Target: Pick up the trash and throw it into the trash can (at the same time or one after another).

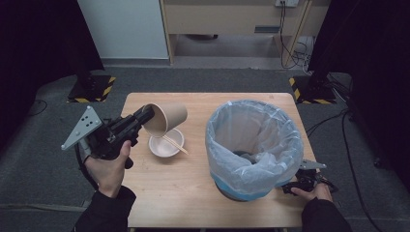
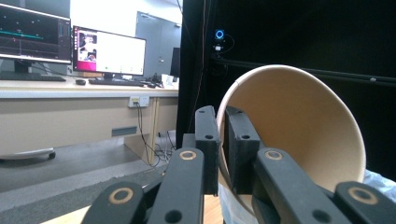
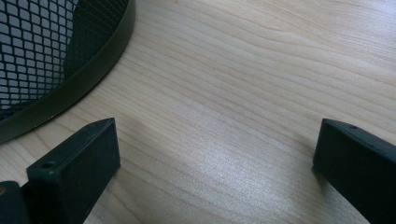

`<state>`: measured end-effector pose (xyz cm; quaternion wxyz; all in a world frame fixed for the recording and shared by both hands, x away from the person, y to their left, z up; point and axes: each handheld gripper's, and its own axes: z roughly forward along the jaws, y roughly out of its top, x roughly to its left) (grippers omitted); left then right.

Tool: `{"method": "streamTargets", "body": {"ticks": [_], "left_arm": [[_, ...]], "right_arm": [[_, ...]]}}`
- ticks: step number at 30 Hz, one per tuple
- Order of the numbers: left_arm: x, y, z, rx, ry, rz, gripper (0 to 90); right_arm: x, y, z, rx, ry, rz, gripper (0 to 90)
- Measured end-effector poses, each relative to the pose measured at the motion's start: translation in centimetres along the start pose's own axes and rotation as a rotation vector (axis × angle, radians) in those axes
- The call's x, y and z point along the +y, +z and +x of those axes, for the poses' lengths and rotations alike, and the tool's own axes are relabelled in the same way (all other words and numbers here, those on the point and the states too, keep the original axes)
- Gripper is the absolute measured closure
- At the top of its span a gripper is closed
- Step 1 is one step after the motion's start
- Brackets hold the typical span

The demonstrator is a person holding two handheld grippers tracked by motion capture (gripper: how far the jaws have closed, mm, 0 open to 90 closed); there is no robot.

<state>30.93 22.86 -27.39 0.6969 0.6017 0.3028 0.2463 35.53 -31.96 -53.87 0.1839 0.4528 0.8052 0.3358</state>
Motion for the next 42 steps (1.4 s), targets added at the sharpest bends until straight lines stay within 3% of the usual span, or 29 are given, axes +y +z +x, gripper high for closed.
{"method": "streamTargets", "body": {"ticks": [19,33,42], "left_arm": [[1.2,3.1,-2.1,-0.06,0.024,-0.018,84.2],[1.6,7.5,-5.4,-0.154,0.029,-0.023,84.3],[1.1,10.4,-7.4,-0.206,0.035,0.014,84.3]], "right_arm": [[0.0,0.0,0.0,0.0,0.0,0.0,0.8],[0.0,0.0,0.0,0.0,0.0,0.0,0.8],[0.0,0.0,0.0,0.0,0.0,0.0,0.8]]}}
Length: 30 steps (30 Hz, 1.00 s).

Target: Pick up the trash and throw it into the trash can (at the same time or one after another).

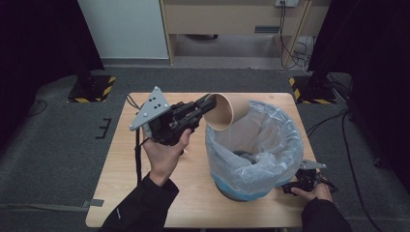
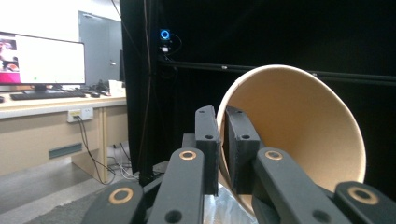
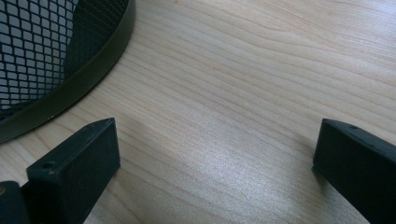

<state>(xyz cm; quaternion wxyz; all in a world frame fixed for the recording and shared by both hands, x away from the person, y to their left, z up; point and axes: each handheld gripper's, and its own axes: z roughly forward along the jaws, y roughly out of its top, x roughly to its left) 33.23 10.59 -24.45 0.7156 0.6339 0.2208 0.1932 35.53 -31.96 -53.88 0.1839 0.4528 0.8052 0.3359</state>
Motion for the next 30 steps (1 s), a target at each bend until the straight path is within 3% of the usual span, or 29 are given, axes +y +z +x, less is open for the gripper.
{"method": "streamTargets", "body": {"ticks": [15,19,25,30], "left_arm": [[-2.9,5.1,-0.5,-0.047,-0.027,0.109,83.5],[-3.6,5.9,-0.4,-0.074,-0.014,0.124,72.4],[-3.4,5.0,0.1,-0.064,-0.009,0.091,57.6],[-2.5,2.7,1.5,-0.005,0.008,0.065,51.3]], "right_arm": [[0.0,0.0,0.0,0.0,0.0,0.0,0.8],[0.0,0.0,0.0,0.0,0.0,0.0,0.8],[0.0,0.0,0.0,-0.001,0.0,-0.002,0.8],[0.0,0.0,0.0,0.0,0.0,-0.002,0.8]]}}
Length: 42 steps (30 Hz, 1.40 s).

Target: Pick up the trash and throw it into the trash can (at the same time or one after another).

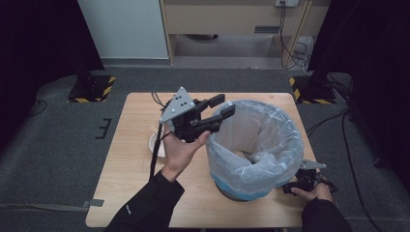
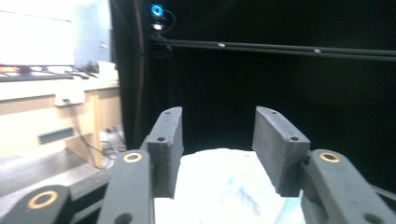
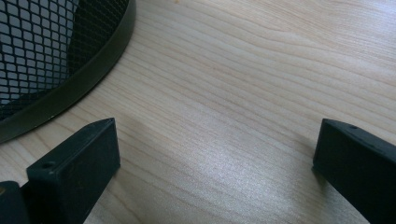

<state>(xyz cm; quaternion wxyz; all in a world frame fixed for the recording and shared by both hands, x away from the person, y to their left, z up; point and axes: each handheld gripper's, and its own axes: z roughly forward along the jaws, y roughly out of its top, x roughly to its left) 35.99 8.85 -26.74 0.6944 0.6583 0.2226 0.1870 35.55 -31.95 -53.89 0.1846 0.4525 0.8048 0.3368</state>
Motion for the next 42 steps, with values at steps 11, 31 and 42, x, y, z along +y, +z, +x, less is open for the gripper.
{"method": "streamTargets", "body": {"ticks": [11,31,42], "left_arm": [[0.6,-5.7,3.8,0.149,0.017,-0.024,39.1],[-4.1,-10.7,8.5,0.329,-0.018,0.079,32.6],[-7.7,-11.3,10.5,0.404,-0.047,0.168,29.7]], "right_arm": [[0.0,0.0,0.0,0.0,0.0,0.0,0.8],[0.0,0.0,0.0,0.0,0.0,0.0,0.8],[0.0,0.0,0.0,0.0,0.0,0.0,0.8]]}}
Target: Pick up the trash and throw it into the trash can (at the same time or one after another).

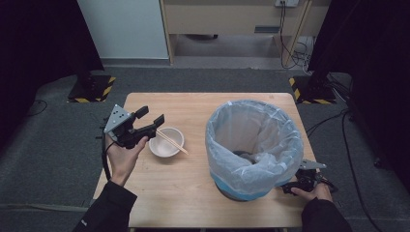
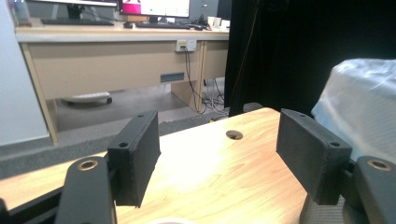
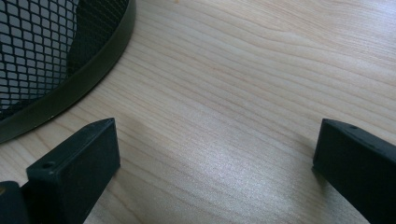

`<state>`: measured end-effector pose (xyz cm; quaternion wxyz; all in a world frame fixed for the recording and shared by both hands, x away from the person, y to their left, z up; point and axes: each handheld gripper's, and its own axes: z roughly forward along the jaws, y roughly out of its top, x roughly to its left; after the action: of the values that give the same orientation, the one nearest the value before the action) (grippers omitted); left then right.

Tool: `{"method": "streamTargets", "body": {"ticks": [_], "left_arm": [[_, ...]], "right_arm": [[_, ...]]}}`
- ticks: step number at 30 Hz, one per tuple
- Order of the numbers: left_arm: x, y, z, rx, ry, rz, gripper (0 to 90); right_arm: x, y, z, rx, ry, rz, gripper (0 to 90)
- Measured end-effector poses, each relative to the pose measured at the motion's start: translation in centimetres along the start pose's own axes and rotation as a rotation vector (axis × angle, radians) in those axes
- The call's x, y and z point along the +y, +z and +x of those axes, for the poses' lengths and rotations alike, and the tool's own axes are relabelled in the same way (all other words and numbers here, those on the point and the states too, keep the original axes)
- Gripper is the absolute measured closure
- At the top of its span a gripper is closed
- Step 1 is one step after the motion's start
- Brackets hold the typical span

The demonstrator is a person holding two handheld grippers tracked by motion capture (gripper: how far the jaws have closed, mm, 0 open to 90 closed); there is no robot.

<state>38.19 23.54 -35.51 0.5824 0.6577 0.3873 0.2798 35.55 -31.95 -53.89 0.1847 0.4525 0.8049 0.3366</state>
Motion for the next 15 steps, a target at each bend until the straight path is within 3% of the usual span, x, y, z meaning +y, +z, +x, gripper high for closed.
{"method": "streamTargets", "body": {"ticks": [9,15], "left_arm": [[-3.3,1.1,1.4,0.046,-0.028,0.086,29.1],[-4.8,1.9,2.0,0.076,-0.019,0.136,29.1]], "right_arm": [[0.0,0.0,0.0,0.0,0.0,0.0,0.8],[0.0,0.0,0.0,0.0,0.0,0.0,0.8]]}}
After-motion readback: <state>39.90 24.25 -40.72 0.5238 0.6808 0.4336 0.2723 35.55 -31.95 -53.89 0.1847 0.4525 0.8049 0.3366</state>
